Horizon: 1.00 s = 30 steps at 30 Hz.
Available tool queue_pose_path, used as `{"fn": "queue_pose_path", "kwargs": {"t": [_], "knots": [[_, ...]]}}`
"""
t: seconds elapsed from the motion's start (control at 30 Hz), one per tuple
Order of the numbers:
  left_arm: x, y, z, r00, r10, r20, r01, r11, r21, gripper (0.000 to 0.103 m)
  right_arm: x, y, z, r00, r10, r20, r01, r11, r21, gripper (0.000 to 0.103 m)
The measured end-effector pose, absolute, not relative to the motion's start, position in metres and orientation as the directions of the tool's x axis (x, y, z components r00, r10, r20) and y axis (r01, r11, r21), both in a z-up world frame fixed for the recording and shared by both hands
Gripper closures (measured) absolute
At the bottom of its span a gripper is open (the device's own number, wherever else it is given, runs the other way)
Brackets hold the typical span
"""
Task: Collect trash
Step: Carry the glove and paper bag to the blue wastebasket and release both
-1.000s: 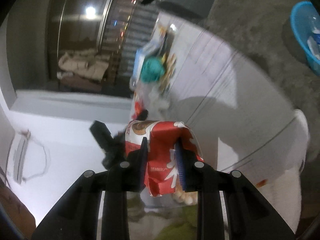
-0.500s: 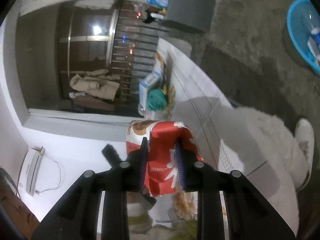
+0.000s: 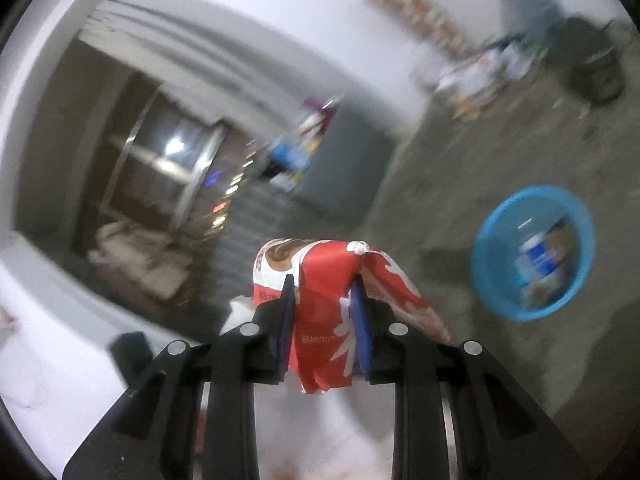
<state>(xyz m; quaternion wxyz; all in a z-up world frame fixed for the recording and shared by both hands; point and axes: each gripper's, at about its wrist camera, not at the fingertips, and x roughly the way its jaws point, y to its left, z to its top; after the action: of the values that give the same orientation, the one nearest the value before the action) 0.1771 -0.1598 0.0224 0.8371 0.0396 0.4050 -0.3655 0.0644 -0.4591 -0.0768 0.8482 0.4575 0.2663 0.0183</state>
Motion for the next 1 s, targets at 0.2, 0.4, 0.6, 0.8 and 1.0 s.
{"fn": "queue_pose_path", "kwargs": {"t": [0.2,0.4,0.6,0.8,1.0], "knots": [[0.208,-0.274,-0.041,0.242,-0.513,-0.824,0.69,0.688,-0.225,0.098,0.069,-0.489,-0.127,0.822,0.138,-0.553,0.395,0.562,0.727,0.078],[0.243,-0.356,-0.104,0.175,-0.417,-0.892,0.704,0.686,-0.183,0.096,0.072,-0.522,-0.165,0.797,0.087,-0.597,0.494,0.473,0.729,0.078],[0.273,-0.386,-0.14,0.17,-0.358,-0.918,0.672,0.723,-0.157,0.067,0.074,-0.549,-0.189,0.784,0.089,-0.615,0.538,0.399,0.743,0.078],[0.276,-0.38,-0.127,0.206,-0.365,-0.908,0.666,0.732,-0.143,0.063,0.089,-0.548,-0.204,0.778,0.133,-0.615,0.53,0.387,0.755,0.078],[0.273,-0.346,-0.092,0.255,-0.385,-0.887,0.666,0.735,-0.128,0.061,0.128,-0.519,-0.22,0.732,0.106,-0.673,0.505,0.579,0.64,0.07]]}}
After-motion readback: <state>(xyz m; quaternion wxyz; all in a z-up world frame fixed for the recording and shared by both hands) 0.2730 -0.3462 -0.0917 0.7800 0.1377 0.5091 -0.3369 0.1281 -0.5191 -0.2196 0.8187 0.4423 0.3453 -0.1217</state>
